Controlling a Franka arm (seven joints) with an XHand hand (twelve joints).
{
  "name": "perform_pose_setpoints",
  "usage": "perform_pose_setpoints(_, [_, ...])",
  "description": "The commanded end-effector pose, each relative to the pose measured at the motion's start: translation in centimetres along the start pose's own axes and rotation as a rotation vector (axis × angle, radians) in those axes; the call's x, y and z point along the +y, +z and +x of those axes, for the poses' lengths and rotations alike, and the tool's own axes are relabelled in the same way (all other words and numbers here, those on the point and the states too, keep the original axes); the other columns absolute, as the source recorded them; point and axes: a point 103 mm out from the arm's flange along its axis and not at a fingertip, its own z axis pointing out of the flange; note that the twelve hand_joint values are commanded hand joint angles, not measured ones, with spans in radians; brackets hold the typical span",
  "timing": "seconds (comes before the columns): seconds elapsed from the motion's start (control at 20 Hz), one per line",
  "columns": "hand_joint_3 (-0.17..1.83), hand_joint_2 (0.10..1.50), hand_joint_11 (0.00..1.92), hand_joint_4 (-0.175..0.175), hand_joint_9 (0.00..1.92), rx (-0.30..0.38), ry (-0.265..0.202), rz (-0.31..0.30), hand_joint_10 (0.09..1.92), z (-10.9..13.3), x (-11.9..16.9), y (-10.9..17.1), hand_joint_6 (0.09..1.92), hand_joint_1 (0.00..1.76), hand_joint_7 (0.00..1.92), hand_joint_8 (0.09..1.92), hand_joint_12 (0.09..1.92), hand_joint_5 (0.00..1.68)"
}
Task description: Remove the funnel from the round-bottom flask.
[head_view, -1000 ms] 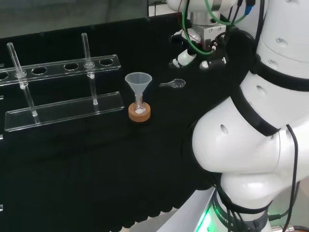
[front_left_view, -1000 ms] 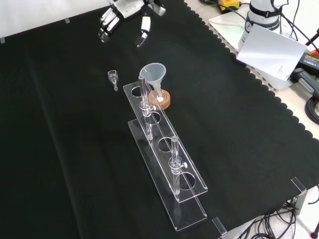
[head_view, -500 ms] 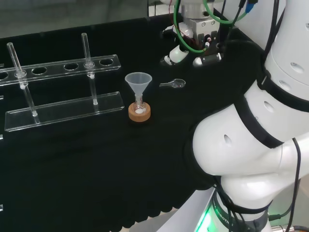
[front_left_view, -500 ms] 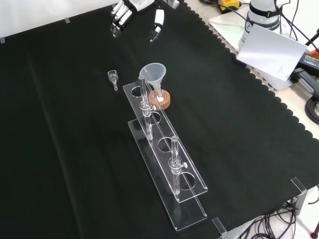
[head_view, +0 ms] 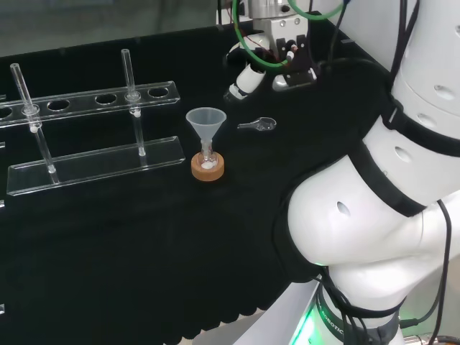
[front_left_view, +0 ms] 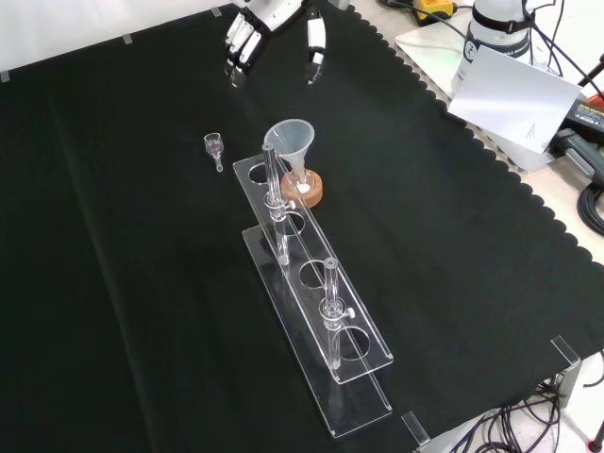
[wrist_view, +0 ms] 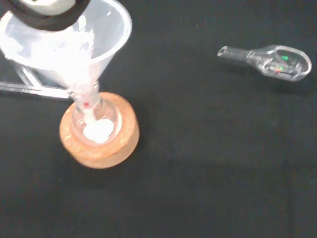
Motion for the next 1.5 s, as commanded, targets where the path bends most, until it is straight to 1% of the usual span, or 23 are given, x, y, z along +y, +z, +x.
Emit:
perform_pose_setpoints(0.05, [0.23, 0.69, 0.33, -0.017, 0.26, -0.021, 0.017, 0.19, 0.76, 3.5, 1.6, 0.3, 0.09, 0.4, 0.02, 0.66, 1.44, 0.18])
perform_pose_setpoints(0.25, [0.18, 0.71, 0.3, -0.026, 0.17, -0.011, 0.039, 0.24, 0.81, 4.1, 2.7, 0.7, 0.09, 0.39, 0.0, 0.55, 1.47, 0.13])
perform_pose_setpoints(0.35, [0.17, 0.71, 0.3, -0.033, 0.15, 0.0, 0.043, 0.255, 0.82, 4.3, 3.0, 0.8, 0.09, 0.38, 0.0, 0.51, 1.47, 0.11])
perform_pose_setpoints(0.5, [0.16, 0.7, 0.3, -0.047, 0.14, 0.021, 0.047, 0.284, 0.84, 4.6, 3.4, 1.1, 0.09, 0.36, 0.0, 0.5, 1.48, 0.1])
perform_pose_setpoints(0.6, [0.15, 0.7, 0.31, -0.056, 0.15, 0.051, 0.054, 0.327, 0.85, 4.8, 3.5, 1.5, 0.09, 0.36, 0.0, 0.5, 1.48, 0.1])
perform_pose_setpoints(0.7, [0.14, 0.71, 0.33, -0.064, 0.17, 0.07, 0.067, 0.349, 0.86, 5.2, 3.7, 2.0, 0.09, 0.34, 0.0, 0.52, 1.48, 0.11])
perform_pose_setpoints(0.8, [0.14, 0.71, 0.34, -0.069, 0.18, 0.064, 0.08, 0.347, 0.86, 5.4, 3.8, 2.3, 0.09, 0.34, 0.0, 0.54, 1.48, 0.11])
perform_pose_setpoints(0.9, [0.14, 0.71, 0.34, -0.072, 0.18, 0.086, 0.099, 0.347, 0.86, 5.4, 3.9, 2.5, 0.09, 0.34, 0.0, 0.54, 1.48, 0.11])
perform_pose_setpoints(1.0, [0.14, 0.71, 0.34, -0.076, 0.18, 0.113, 0.104, 0.336, 0.86, 5.4, 3.8, 2.7, 0.09, 0.34, 0.0, 0.53, 1.48, 0.11])
perform_pose_setpoints(1.1, [0.13, 0.72, 0.35, -0.079, 0.18, 0.119, 0.1, 0.319, 0.86, 5.8, 3.7, 2.7, 0.09, 0.34, 0.0, 0.51, 1.48, 0.11])
perform_pose_setpoints(1.25, [0.13, 0.72, 0.36, -0.081, 0.18, 0.105, 0.1, 0.306, 0.87, 6.6, 3.7, 2.9, 0.09, 0.33, 0.0, 0.49, 1.48, 0.11])
perform_pose_setpoints(1.35, [0.13, 0.72, 0.36, -0.082, 0.18, 0.1, 0.102, 0.318, 0.87, 6.9, 3.8, 3.1, 0.09, 0.34, 0.0, 0.48, 1.48, 0.1])
perform_pose_setpoints(1.5, [0.12, 0.73, 0.37, -0.082, 0.16, 0.082, 0.109, 0.289, 0.88, 7.6, 4.1, 3.6, 0.09, 0.34, 0.0, 0.43, 1.48, 0.09])
